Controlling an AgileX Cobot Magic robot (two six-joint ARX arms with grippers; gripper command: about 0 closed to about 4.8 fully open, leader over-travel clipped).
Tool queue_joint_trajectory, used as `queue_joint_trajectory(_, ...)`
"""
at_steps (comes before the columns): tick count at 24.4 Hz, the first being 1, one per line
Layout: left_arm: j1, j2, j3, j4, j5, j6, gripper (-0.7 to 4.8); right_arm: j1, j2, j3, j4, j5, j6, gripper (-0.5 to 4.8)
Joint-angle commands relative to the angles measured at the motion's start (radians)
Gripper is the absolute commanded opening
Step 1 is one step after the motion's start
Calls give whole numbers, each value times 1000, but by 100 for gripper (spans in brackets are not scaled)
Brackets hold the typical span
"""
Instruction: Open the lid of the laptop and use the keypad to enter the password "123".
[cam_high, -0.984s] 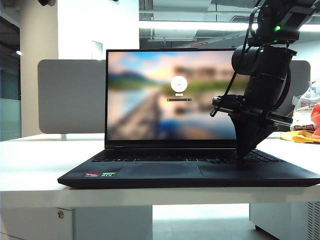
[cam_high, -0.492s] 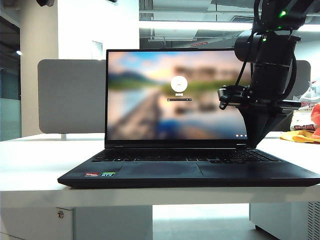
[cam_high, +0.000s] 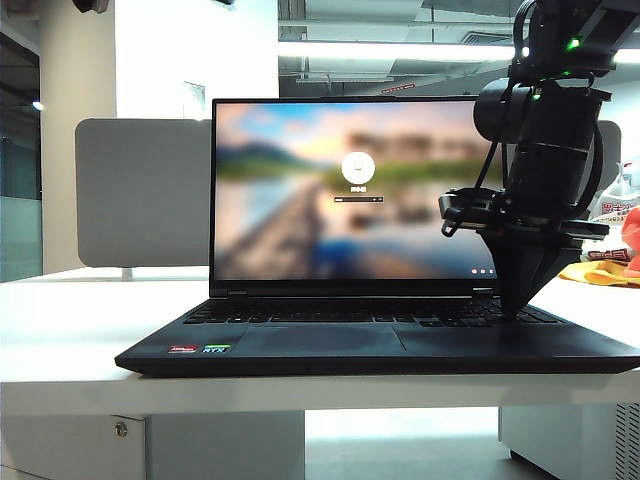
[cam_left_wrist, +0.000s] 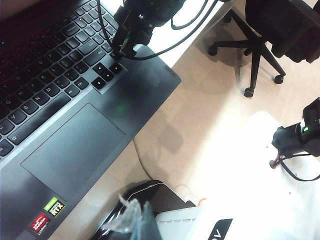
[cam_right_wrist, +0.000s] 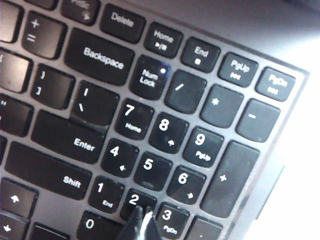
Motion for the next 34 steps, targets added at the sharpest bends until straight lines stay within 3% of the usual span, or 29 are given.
queue_joint_trajectory(1, 0, -2, 4, 7, 3, 4, -6, 3, -49, 2, 47, -6, -1, -6)
queue_joint_trajectory(11, 0, -3, 4, 5, 4, 4, -6, 2, -56, -5, 21, 76, -5, -6)
queue_joint_trajectory(28, 0, -3, 4, 5, 15, 4, -6, 2, 15, -10, -31, 42, 0, -6)
queue_joint_trajectory(34, 0, -4, 4, 39, 11, 8, -6, 4, -122, -10, 74, 42, -3, -6)
